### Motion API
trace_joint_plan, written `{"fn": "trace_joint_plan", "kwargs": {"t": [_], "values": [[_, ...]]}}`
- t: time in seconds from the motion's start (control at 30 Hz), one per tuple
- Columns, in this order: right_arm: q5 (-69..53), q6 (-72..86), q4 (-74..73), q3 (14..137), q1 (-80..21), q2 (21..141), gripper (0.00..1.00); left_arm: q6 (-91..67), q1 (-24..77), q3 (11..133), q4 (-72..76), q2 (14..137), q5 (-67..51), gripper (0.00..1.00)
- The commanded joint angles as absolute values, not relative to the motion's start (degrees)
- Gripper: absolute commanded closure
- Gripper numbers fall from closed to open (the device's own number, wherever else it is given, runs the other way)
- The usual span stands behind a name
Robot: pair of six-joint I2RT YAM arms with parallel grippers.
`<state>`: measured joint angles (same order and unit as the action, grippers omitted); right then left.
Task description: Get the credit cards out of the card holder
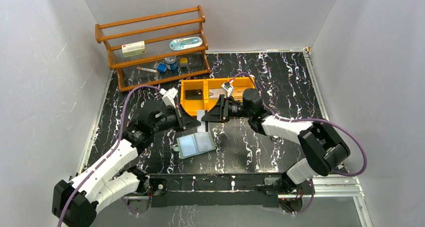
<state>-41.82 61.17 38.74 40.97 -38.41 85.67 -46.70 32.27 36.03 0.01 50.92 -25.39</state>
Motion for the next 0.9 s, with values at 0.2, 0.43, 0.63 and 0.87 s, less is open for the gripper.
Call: {"fn": "trace_joint_plan", "kwargs": {"t": [0.2,0.43,0.63,0.87], "values": [[-46.0,64.8,48.4,39.3,-38.4,84.2,0.57,-48.0,28.0,34.1,3.6,49.2,-32.0,1.00],[-46.8,66.7,51.2,39.1,-38.3,84.0,0.70,-50.3,27.2,31.5,9.2,49.8,-37.1,1.00],[-46.9,69.4,56.1,37.7,-37.9,84.1,0.83,-49.5,26.5,31.4,8.0,49.6,-38.4,1.00],[-48.2,71.0,59.8,36.9,-37.7,84.2,0.92,-50.2,25.6,31.1,7.9,50.0,-38.0,0.93]]}}
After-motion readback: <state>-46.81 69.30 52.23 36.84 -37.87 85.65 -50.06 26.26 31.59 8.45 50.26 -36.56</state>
